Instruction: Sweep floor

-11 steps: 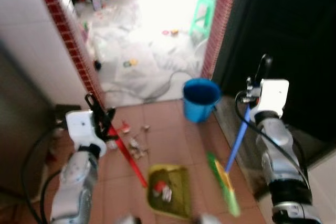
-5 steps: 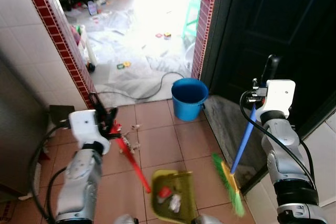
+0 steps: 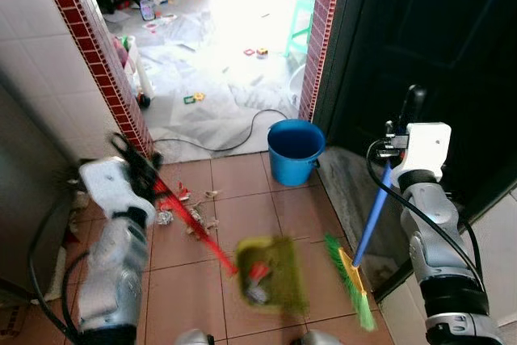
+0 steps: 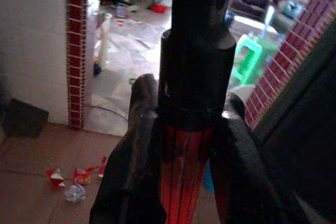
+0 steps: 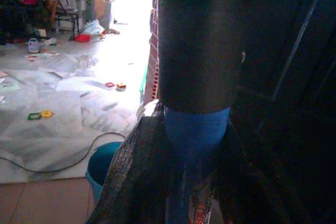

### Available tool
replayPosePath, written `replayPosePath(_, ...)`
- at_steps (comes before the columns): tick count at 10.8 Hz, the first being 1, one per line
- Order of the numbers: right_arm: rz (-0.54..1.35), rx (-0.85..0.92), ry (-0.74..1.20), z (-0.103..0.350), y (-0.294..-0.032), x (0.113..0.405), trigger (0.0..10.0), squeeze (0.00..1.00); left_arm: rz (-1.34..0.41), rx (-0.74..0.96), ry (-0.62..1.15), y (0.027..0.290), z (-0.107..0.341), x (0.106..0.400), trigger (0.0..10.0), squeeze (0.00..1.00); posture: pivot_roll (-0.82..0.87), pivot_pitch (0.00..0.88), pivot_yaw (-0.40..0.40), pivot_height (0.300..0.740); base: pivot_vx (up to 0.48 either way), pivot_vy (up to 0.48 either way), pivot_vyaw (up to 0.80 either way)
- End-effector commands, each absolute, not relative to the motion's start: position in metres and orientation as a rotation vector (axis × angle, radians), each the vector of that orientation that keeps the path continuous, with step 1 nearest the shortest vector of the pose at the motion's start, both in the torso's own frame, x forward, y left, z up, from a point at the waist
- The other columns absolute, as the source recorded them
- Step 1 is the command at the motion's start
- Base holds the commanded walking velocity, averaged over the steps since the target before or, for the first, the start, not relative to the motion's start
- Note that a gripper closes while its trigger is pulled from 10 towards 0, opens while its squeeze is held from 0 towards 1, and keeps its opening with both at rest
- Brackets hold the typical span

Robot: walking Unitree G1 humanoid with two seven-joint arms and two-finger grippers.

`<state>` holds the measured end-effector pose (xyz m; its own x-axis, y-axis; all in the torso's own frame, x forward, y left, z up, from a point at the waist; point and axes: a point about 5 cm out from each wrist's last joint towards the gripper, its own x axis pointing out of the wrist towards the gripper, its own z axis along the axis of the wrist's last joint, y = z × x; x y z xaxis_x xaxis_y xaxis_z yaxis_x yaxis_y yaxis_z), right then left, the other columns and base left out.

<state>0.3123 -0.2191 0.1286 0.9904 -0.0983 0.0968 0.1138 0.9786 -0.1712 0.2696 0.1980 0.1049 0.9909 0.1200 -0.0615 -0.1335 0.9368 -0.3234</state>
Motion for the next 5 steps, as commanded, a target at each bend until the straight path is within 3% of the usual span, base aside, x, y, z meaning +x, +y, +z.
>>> replayPosePath(1, -0.095, -0.195, -0.137, 0.141, -0.216, 0.316, 10.0, 0.00, 0.137, -0.372, -0.069, 0.202, 0.131, 0.276, 10.0, 0.00, -0.08, 0.000, 0.028, 0.740, 0.000, 0.000, 0.00)
replayPosePath(3, -0.088, -0.197, -0.137, 0.142, -0.215, 0.318, 10.0, 0.00, 0.189, -0.436, -0.149, 0.212, 0.152, 0.285, 10.0, 0.00, -0.08, 0.000, 0.026, 0.740, 0.000, 0.000, 0.00)
replayPosePath(4, -0.087, -0.198, -0.136, 0.141, -0.216, 0.317, 10.0, 0.00, 0.202, -0.458, -0.161, 0.213, 0.156, 0.286, 10.0, 0.00, -0.08, 0.000, 0.025, 0.740, 0.259, 0.000, 0.00)
replayPosePath(5, -0.087, -0.200, -0.132, 0.140, -0.216, 0.317, 10.0, 0.00, 0.203, -0.464, -0.176, 0.212, 0.161, 0.286, 10.0, 0.00, -0.08, 0.000, 0.025, 0.740, 0.311, 0.368, 0.00)
